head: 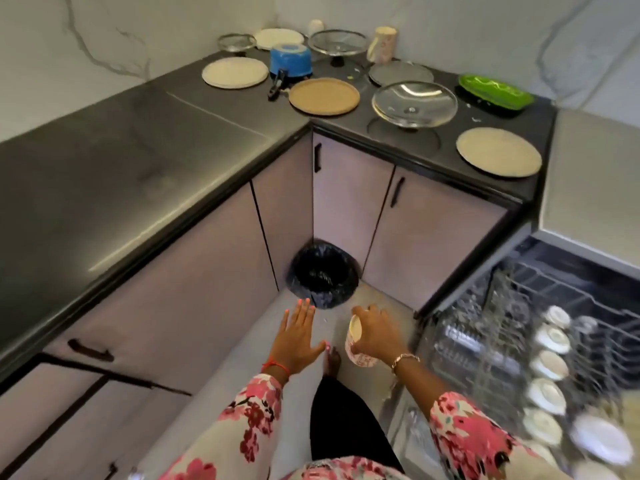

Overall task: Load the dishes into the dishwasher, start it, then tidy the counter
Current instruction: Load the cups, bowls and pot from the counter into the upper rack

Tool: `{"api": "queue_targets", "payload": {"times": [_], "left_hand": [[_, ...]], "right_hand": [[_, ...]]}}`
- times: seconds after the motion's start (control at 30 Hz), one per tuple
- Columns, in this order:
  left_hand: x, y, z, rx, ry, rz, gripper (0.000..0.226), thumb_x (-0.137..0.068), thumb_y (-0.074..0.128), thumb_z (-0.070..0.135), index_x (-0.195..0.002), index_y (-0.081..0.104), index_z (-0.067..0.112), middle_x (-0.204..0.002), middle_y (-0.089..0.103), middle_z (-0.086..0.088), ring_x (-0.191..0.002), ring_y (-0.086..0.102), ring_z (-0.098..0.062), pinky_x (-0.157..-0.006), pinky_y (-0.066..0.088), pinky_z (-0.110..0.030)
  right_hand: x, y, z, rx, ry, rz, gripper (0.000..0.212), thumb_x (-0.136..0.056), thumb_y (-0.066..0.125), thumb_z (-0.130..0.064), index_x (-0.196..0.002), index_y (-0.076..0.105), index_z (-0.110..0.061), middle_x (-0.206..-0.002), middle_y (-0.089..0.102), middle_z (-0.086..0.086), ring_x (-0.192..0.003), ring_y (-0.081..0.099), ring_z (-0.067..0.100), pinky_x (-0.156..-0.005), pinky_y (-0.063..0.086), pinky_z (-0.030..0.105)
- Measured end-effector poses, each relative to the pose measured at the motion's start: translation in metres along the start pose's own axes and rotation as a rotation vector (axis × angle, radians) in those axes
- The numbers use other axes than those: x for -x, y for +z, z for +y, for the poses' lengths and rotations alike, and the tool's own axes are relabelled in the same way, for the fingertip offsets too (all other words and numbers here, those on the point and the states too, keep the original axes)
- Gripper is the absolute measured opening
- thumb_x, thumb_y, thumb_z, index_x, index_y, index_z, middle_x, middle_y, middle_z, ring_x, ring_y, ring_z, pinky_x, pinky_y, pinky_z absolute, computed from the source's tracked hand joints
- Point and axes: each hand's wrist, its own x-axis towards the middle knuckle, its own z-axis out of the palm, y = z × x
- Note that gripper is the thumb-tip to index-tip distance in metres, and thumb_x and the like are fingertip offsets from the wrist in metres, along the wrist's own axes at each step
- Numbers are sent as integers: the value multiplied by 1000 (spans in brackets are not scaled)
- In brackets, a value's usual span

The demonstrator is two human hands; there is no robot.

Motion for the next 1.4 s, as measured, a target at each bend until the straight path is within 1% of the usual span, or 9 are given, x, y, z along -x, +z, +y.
{"api": "queue_targets", "payload": {"times": [0.13,0.3,0.37,0.5,0.6,0.67,0.93,1.2,1.4], "left_hand": [[64,42,45,-57,86,-84,102,-66,-3,68,-149,0,9,-156,-13,-7,-144,-13,-25,-108,-20,-34],[95,75,88,-134,193,-227,82,-83,21,64,-127,56,4,-138,49,-13,-126,50,-27,-109,29,-46],[93,89,102,-202,230,-250,75,-82,26,63,-115,66,8,-126,61,-8,-114,60,-24,-102,29,-41],[85,92,151,-286,357,-260,76,-84,24,62,-119,63,7,-129,59,-11,-117,58,-26,-101,40,-44],[69,98,185,-210,413,-307,94,-84,5,70,-140,37,1,-150,27,-15,-138,29,-33,-110,14,-49],[54,104,213,-209,393,-311,92,-88,4,66,-137,41,-2,-147,34,-18,-134,35,-36,-107,21,-53],[0,139,285,-73,304,-247,119,-60,-26,80,-149,4,6,-157,-1,-11,-146,-2,-24,-115,-8,-36],[-30,172,296,-78,190,-315,71,-96,8,51,-148,-4,4,-158,-4,-10,-146,-1,-21,-117,0,-36],[-33,183,292,95,199,-365,57,-102,30,20,-148,1,7,-157,12,-9,-142,25,-21,-114,26,-42]], "right_hand": [[86,39,28,-43,88,-13,73,-72,73,-35,-135,38,-23,-133,38,6,-123,37,31,-92,42,39],[158,70,64,-111,197,10,75,-72,72,-39,-136,37,-26,-136,39,4,-127,37,27,-97,42,37],[179,72,81,-149,258,43,74,-71,72,-40,-135,37,-26,-137,39,4,-127,37,27,-96,42,37],[205,61,121,-243,382,136,75,-71,71,-41,-136,38,-27,-136,39,4,-127,37,26,-94,44,38],[214,46,154,-258,433,200,77,-69,73,-41,-136,38,-26,-133,41,6,-125,38,28,-91,45,40],[215,34,180,-249,449,245,76,-71,73,-40,-137,38,-25,-133,40,7,-125,38,29,-88,46,40],[185,14,277,-114,229,190,69,-76,70,-37,-137,39,-27,-140,30,13,-127,34,30,-81,50,40],[120,53,322,51,9,-61,96,-27,90,-18,-115,51,-14,-105,63,13,-92,64,32,-47,52,33],[97,70,324,163,-188,-114,76,-62,76,1,-132,48,-12,-140,44,18,-128,45,33,-87,49,43]]}}
